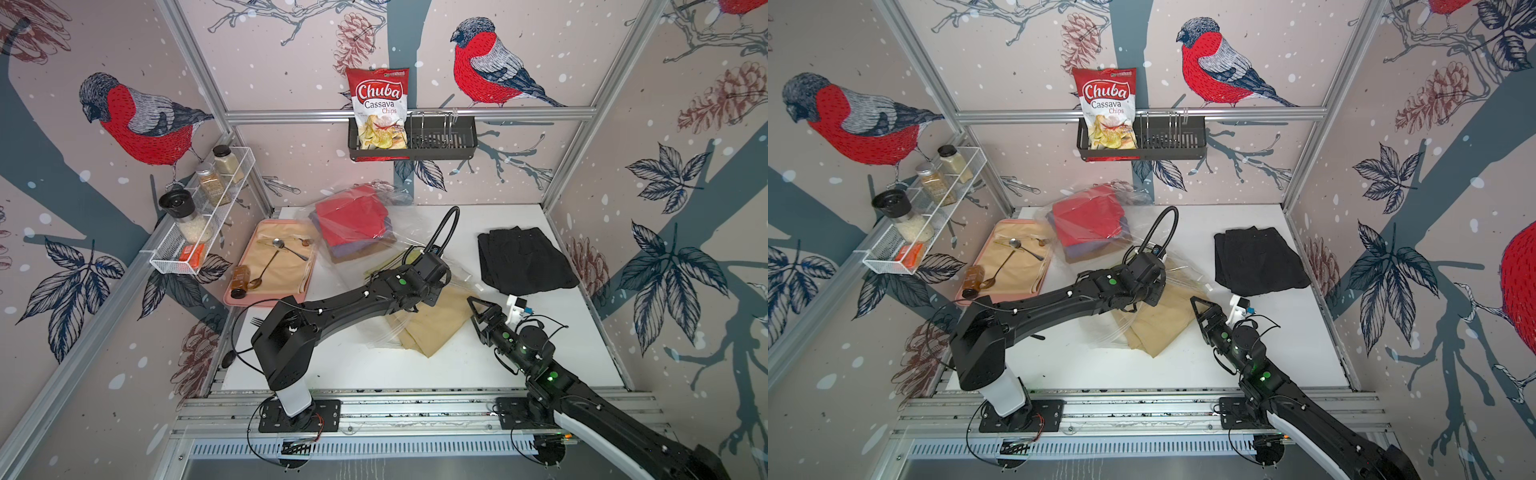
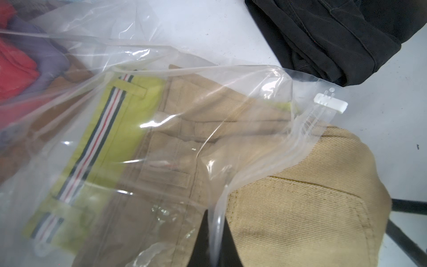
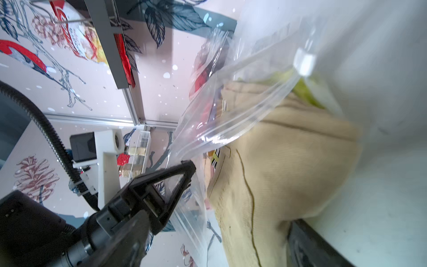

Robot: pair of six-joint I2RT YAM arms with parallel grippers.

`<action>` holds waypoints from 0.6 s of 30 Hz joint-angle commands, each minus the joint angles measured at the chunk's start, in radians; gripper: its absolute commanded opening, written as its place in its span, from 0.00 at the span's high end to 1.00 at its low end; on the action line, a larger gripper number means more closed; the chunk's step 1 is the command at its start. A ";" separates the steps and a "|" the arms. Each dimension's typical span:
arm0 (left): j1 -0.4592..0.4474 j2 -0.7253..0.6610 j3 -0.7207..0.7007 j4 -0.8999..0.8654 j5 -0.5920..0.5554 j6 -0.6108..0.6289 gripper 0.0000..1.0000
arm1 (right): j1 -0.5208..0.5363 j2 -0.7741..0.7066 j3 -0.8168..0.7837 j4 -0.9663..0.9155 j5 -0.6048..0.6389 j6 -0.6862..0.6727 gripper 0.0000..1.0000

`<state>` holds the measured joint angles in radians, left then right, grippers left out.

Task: Take the trousers out of the vacuum bag
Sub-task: Take out the trousers from the vacuum bag.

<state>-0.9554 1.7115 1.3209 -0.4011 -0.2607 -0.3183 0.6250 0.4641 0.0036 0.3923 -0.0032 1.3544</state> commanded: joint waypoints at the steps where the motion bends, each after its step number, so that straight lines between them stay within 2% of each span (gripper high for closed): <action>1: 0.001 -0.001 0.006 0.017 0.005 -0.006 0.96 | -0.065 -0.081 -0.142 -0.161 -0.058 -0.033 0.09; 8: 0.002 0.000 0.009 0.013 0.008 -0.004 0.96 | -0.178 -0.101 -0.155 -0.197 -0.156 -0.062 0.11; 12: 0.002 0.000 0.009 0.014 0.008 -0.006 0.96 | -0.194 -0.029 -0.146 -0.177 -0.162 -0.079 0.11; 18: 0.001 -0.001 0.008 0.013 0.009 -0.006 0.96 | -0.199 0.101 -0.157 -0.047 -0.179 -0.088 0.10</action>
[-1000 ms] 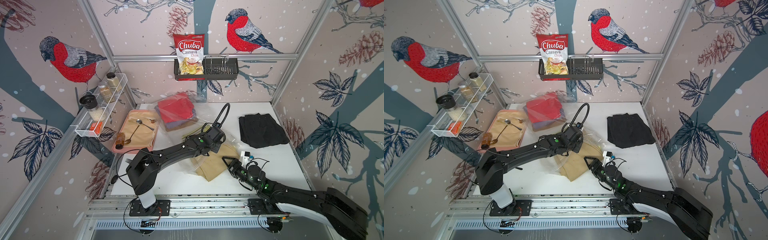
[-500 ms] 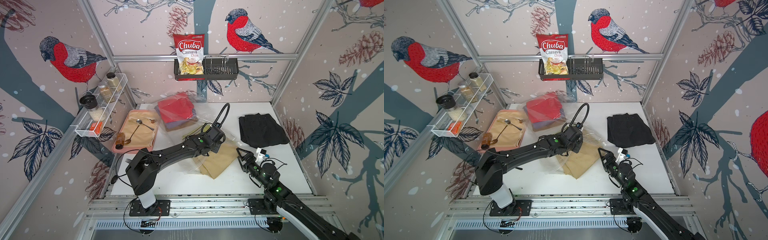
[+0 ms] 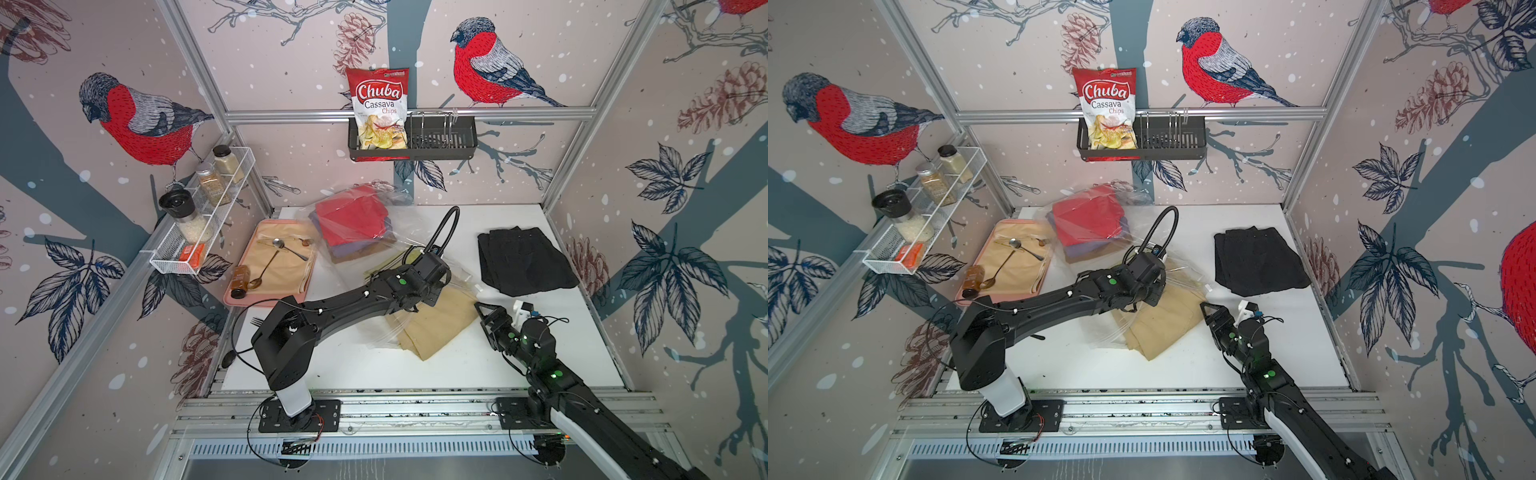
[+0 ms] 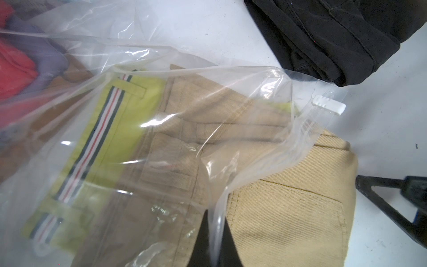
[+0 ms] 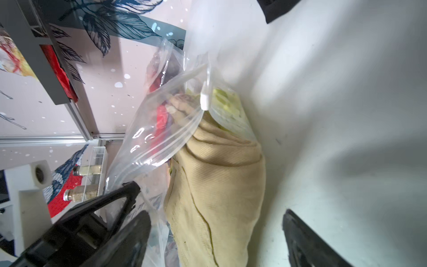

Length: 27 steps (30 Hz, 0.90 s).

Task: Take the trousers out of the vacuum bag
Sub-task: Take out the trousers from the vacuum bag.

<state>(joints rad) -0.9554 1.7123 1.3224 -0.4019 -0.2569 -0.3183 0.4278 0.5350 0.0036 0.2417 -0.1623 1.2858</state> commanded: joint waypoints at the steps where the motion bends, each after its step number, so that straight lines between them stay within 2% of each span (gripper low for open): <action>1: 0.002 -0.003 0.006 0.015 0.005 -0.006 0.96 | -0.001 0.046 -0.157 0.128 -0.027 -0.027 0.10; 14: 0.002 -0.002 -0.002 0.024 0.011 -0.010 0.96 | -0.003 0.301 -0.127 0.344 -0.085 -0.052 0.10; 21: 0.001 0.003 0.002 0.027 0.014 -0.012 0.96 | 0.005 0.476 -0.097 0.487 -0.155 -0.054 0.10; 27: 0.001 -0.001 0.000 0.023 0.010 -0.010 0.96 | 0.047 0.623 -0.070 0.654 -0.161 -0.052 0.16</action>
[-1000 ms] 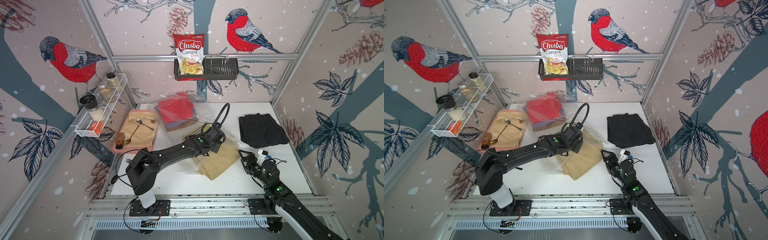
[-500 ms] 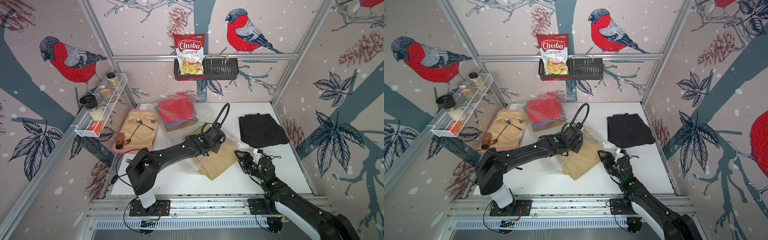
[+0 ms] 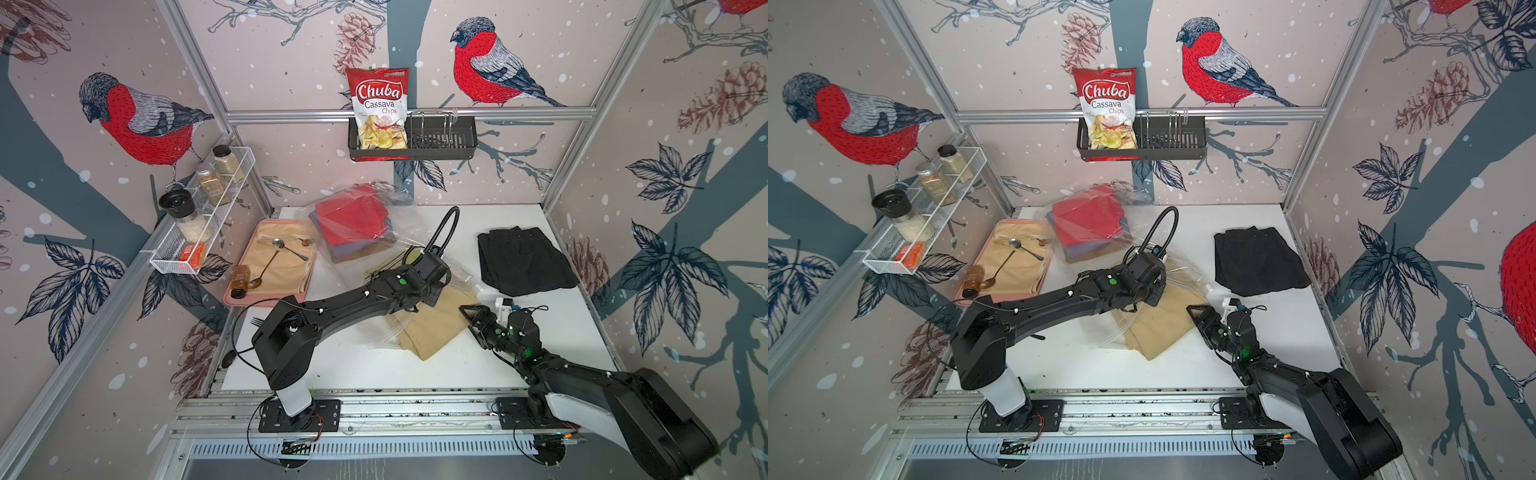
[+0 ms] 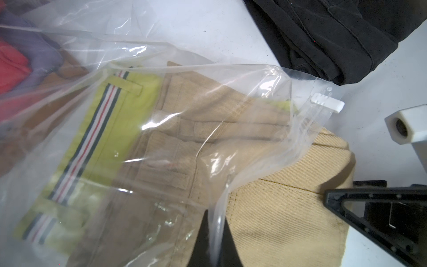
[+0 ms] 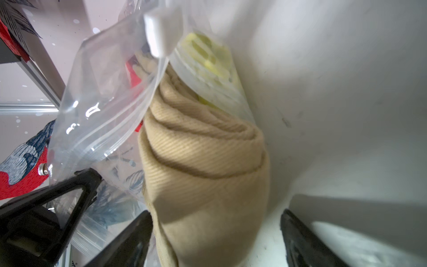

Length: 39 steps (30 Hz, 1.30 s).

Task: Take the trousers out of the vacuum bag
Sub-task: Take out the trousers from the vacuum bag.

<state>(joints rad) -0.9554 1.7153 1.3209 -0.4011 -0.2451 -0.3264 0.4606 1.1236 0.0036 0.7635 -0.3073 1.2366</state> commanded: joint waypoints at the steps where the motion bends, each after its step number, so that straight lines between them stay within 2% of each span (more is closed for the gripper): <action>1: 0.001 -0.004 0.000 0.023 -0.005 -0.002 0.96 | 0.022 0.054 -0.063 0.152 -0.015 -0.005 0.17; 11: 0.003 -0.008 -0.011 0.027 -0.006 -0.005 0.96 | 0.036 0.211 -0.044 0.355 -0.015 -0.022 0.29; 19: 0.002 -0.012 -0.013 0.027 -0.003 -0.005 0.96 | 0.021 0.371 -0.054 0.677 -0.077 0.005 0.33; 24: 0.002 -0.013 -0.016 0.026 -0.006 -0.008 0.96 | 0.022 0.539 -0.063 0.904 -0.102 0.043 0.34; 27: 0.002 -0.012 -0.017 0.025 -0.005 -0.007 0.96 | 0.019 0.705 -0.065 1.103 -0.120 0.094 0.41; 30: 0.002 -0.011 -0.015 0.022 -0.008 -0.005 0.96 | 0.048 0.757 -0.045 1.103 -0.092 0.067 0.47; 39: 0.004 0.003 -0.015 0.024 -0.005 -0.004 0.96 | 0.045 0.751 -0.043 1.104 -0.081 0.044 0.51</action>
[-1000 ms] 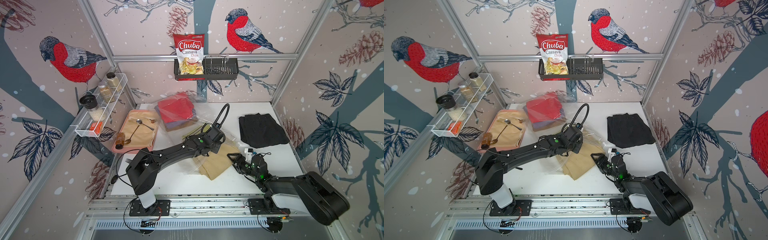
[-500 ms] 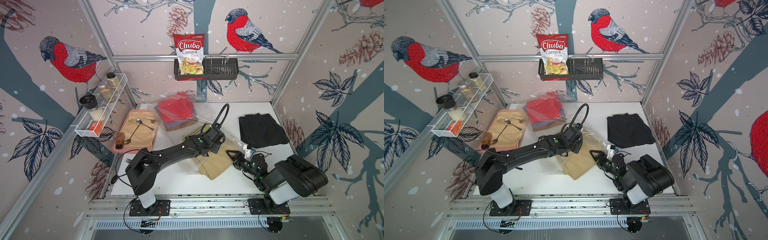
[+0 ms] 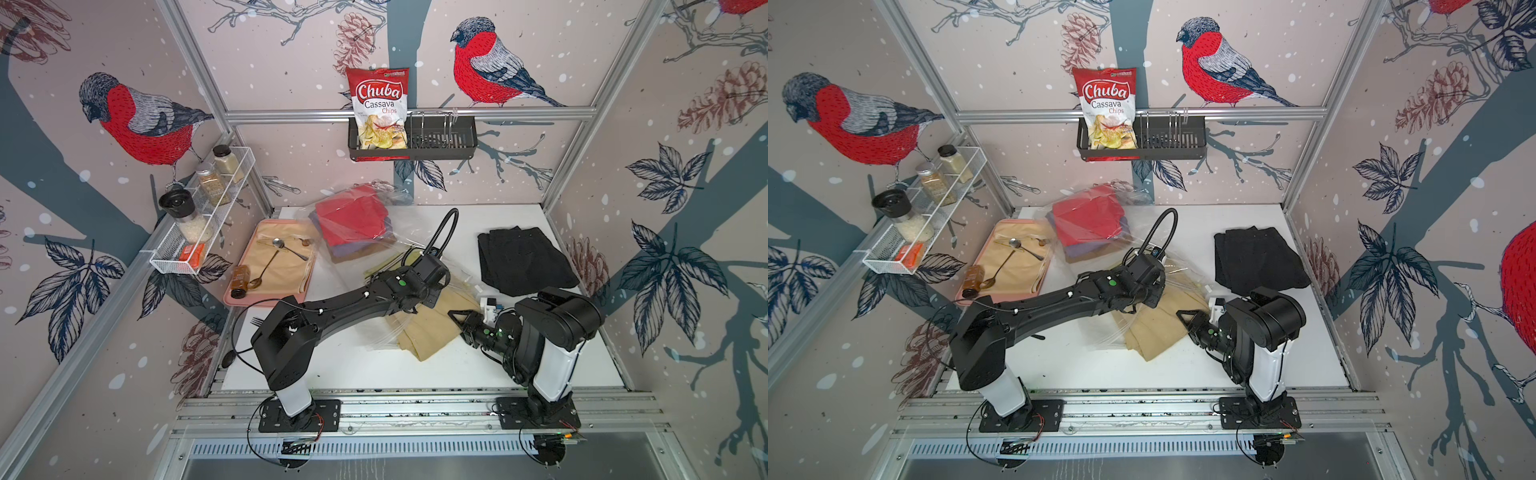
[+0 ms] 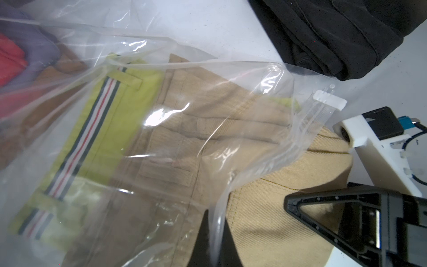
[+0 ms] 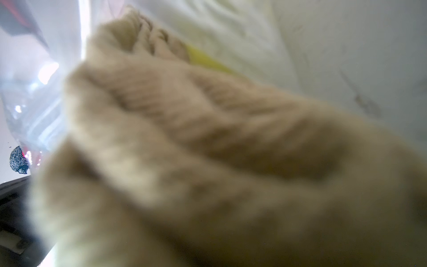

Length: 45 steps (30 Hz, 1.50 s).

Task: Take the trousers out of the vacuum bag
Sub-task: Take out the trousers from the vacuum bag.

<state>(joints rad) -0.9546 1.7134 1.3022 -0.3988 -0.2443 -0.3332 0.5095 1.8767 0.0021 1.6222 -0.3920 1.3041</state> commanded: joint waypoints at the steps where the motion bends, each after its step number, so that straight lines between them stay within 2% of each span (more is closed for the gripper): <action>1: 0.002 0.006 0.005 0.023 -0.005 0.002 0.96 | -0.006 -0.006 -0.039 0.245 0.001 -0.027 0.51; 13: 0.003 0.004 0.009 0.016 -0.008 0.005 0.96 | -0.042 -0.039 -0.004 0.244 -0.021 -0.033 0.49; 16: 0.003 0.003 0.010 0.017 -0.007 0.006 0.96 | -0.047 -0.044 -0.003 0.245 -0.018 -0.035 0.52; 20: 0.003 0.005 0.014 0.014 -0.007 0.007 0.96 | -0.065 -0.064 -0.002 0.243 -0.027 -0.034 0.59; 28: 0.002 0.006 0.018 0.016 -0.009 0.007 0.96 | -0.068 -0.066 0.000 0.243 -0.041 -0.021 0.86; 35: 0.003 0.021 0.021 0.028 -0.003 0.003 0.96 | -0.062 -0.110 -0.037 0.242 -0.038 -0.017 1.00; 45: 0.007 0.005 0.012 0.042 0.007 -0.008 0.96 | -0.022 -0.130 -0.056 0.233 -0.016 -0.030 1.00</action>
<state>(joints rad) -0.9524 1.7287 1.3148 -0.3862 -0.2401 -0.3370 0.4805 1.7592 0.0021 1.6138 -0.4065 1.2835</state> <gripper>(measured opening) 0.059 0.148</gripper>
